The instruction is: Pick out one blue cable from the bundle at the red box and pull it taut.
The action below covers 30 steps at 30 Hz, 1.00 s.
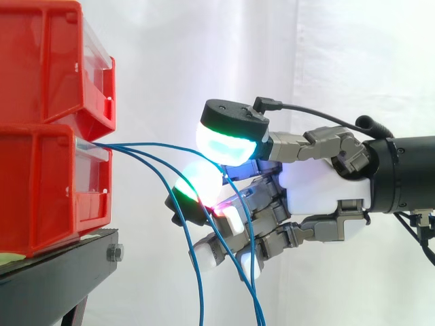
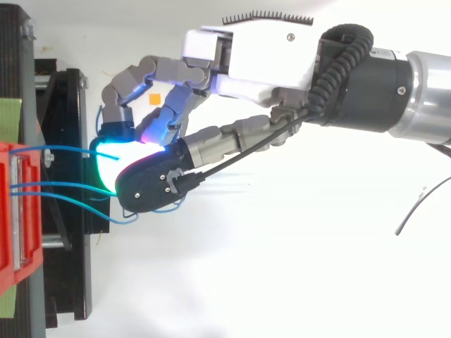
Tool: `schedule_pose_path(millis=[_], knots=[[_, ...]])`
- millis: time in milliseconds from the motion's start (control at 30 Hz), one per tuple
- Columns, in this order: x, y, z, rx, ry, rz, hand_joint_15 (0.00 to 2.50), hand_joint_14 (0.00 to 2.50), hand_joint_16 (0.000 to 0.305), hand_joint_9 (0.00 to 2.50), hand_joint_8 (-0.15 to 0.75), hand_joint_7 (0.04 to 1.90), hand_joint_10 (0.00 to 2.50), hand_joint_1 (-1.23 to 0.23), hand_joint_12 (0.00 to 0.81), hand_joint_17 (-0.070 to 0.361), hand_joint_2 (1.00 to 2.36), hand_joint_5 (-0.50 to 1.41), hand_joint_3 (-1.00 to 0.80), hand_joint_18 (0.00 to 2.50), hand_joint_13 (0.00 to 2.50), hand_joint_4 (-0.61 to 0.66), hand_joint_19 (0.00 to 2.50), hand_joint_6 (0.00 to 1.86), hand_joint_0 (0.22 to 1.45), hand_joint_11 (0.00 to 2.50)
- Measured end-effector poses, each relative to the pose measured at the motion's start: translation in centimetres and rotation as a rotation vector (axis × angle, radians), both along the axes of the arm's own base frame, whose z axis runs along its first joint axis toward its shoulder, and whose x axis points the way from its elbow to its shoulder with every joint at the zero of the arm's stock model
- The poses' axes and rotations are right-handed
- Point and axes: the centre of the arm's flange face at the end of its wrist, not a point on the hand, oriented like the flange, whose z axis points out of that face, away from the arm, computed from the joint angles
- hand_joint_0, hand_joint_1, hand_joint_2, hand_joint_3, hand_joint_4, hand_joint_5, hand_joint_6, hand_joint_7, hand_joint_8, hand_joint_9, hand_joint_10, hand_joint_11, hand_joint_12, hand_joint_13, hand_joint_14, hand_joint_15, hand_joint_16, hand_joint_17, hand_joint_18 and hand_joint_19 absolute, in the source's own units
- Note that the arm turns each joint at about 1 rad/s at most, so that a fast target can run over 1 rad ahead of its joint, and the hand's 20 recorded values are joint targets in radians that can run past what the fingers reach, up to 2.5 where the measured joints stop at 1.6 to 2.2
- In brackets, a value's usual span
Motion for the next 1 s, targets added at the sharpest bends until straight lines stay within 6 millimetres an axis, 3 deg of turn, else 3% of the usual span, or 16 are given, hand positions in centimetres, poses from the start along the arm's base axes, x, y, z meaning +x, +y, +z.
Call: schedule_pose_path(millis=[67, 200, 467, 1000], knots=[[-0.01, 0.01, -0.03, 0.0, 0.001, -0.001, 0.37, 0.01, 0.041, 0.96, 0.303, 1.08, 0.02, -0.38, 0.28, 0.093, 1.0, -0.19, -0.49, 0.8, 0.77, 0.13, 0.74, 0.87, 0.61, 0.76], [-0.02, -0.01, -0.06, 0.0, 0.002, -0.002, 0.37, 0.01, 0.041, 0.96, 0.309, 1.09, 0.02, -0.34, 0.28, 0.093, 1.0, -0.19, -0.46, 0.79, 0.77, 0.14, 0.74, 0.87, 0.62, 0.76], [-0.06, -0.03, -0.1, 0.004, 0.005, -0.003, 0.37, 0.01, 0.042, 0.92, 0.31, 1.11, 0.02, -0.56, 0.277, 0.094, 1.02, -0.19, -0.29, 0.76, 0.74, 0.14, 0.73, 0.87, 0.61, 0.76], [-0.09, 0.01, -0.15, 0.006, 0.007, -0.002, 0.34, 0.01, 0.041, 0.95, 0.314, 1.1, 0.02, -0.62, 0.277, 0.092, 1.02, -0.19, -0.21, 0.77, 0.73, 0.09, 0.71, 0.89, 0.63, 0.77]])
